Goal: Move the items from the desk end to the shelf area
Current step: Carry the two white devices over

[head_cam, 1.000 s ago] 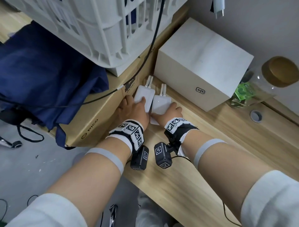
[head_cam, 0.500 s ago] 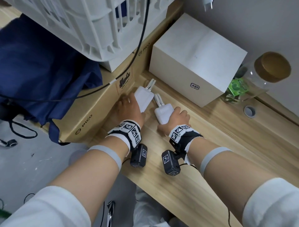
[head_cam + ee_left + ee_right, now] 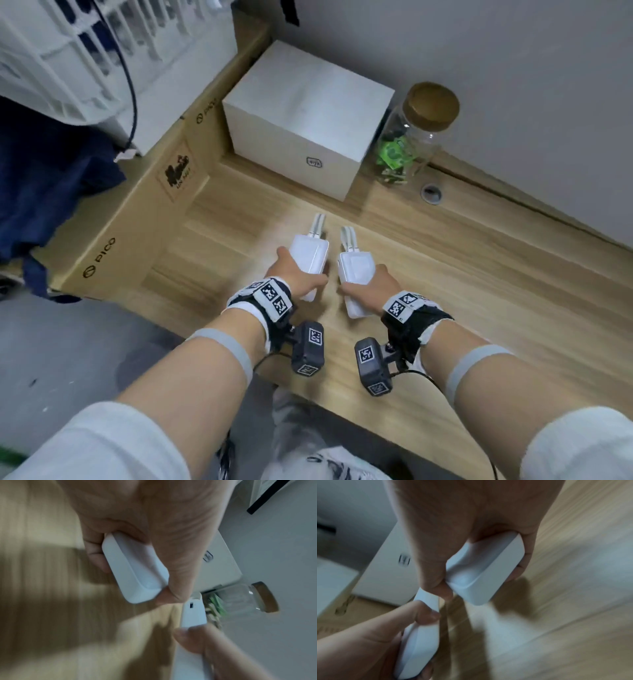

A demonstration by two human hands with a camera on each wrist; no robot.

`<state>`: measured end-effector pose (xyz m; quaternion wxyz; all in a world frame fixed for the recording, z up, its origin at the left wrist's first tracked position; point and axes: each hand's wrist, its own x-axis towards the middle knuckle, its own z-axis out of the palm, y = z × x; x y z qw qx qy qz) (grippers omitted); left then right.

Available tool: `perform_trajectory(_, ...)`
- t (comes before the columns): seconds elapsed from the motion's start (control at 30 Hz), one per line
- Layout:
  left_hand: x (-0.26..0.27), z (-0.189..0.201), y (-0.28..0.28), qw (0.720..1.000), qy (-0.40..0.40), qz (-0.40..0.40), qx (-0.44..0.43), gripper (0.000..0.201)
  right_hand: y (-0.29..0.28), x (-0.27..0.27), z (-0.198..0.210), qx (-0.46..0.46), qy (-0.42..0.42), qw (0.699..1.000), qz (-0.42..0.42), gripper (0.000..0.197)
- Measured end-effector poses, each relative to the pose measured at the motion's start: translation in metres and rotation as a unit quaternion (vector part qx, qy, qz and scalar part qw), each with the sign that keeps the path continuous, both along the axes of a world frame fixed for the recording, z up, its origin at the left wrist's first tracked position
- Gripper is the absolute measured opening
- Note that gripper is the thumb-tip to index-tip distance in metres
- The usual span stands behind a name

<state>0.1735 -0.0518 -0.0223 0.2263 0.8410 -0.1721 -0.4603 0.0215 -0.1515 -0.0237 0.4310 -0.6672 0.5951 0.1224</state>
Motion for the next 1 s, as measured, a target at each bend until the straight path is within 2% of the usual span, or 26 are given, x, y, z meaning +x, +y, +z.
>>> perform_trajectory(0.03,-0.021,0.008,-0.008,0.999,0.028,-0.003,-0.02,0.088,-0.003,-0.025,0.004,0.004,-0.026,0.999,-0.018,0.085)
perform_trajectory(0.1,-0.067,0.019,-0.025,0.992,0.095,-0.011,-0.081,0.094,-0.009,-0.077,0.019,0.005,-0.086,0.995,-0.059,0.065)
perform_trajectory(0.13,-0.093,0.025,-0.033,0.985,0.129,-0.018,-0.114,0.09,-0.012,-0.104,0.026,0.011,-0.113,0.989,-0.092,0.059)
perform_trajectory(0.17,-0.121,0.033,-0.04,0.976,0.166,-0.025,-0.142,0.078,-0.014,-0.132,0.035,0.013,-0.136,0.982,-0.129,0.06)
perform_trajectory(0.23,-0.185,0.052,-0.05,0.953,0.238,-0.028,-0.187,0.054,-0.017,-0.195,0.052,0.023,-0.157,0.966,-0.206,0.074)
perform_trajectory(0.3,-0.255,0.072,-0.06,0.936,0.279,-0.026,-0.215,0.047,-0.019,-0.265,0.067,0.033,-0.196,0.942,-0.271,0.087)
perform_trajectory(0.37,-0.328,0.089,-0.07,0.924,0.3,-0.031,-0.234,0.043,-0.018,-0.338,0.083,0.018,-0.227,0.922,-0.314,0.086)
perform_trajectory(0.53,-0.502,0.125,-0.095,0.904,0.346,-0.08,-0.237,0.05,-0.01,-0.517,0.125,-0.025,-0.268,0.875,-0.403,0.096)
perform_trajectory(0.7,-0.635,0.151,-0.122,0.874,0.406,-0.154,-0.22,0.049,-0.015,-0.659,0.156,-0.054,-0.286,0.845,-0.448,0.112)
perform_trajectory(0.77,-0.678,0.153,-0.136,0.865,0.413,-0.191,-0.213,0.051,-0.015,-0.703,0.164,-0.066,-0.284,0.834,-0.468,0.107)
perform_trajectory(0.9,-0.757,0.151,-0.164,0.846,0.423,-0.261,-0.193,0.045,-0.01,-0.781,0.171,-0.092,-0.272,0.805,-0.52,0.079)
perform_trajectory(1.0,-0.82,0.149,-0.18,0.832,0.426,-0.308,-0.177,0.048,-0.005,-0.84,0.168,-0.094,-0.243,0.779,-0.57,0.082)
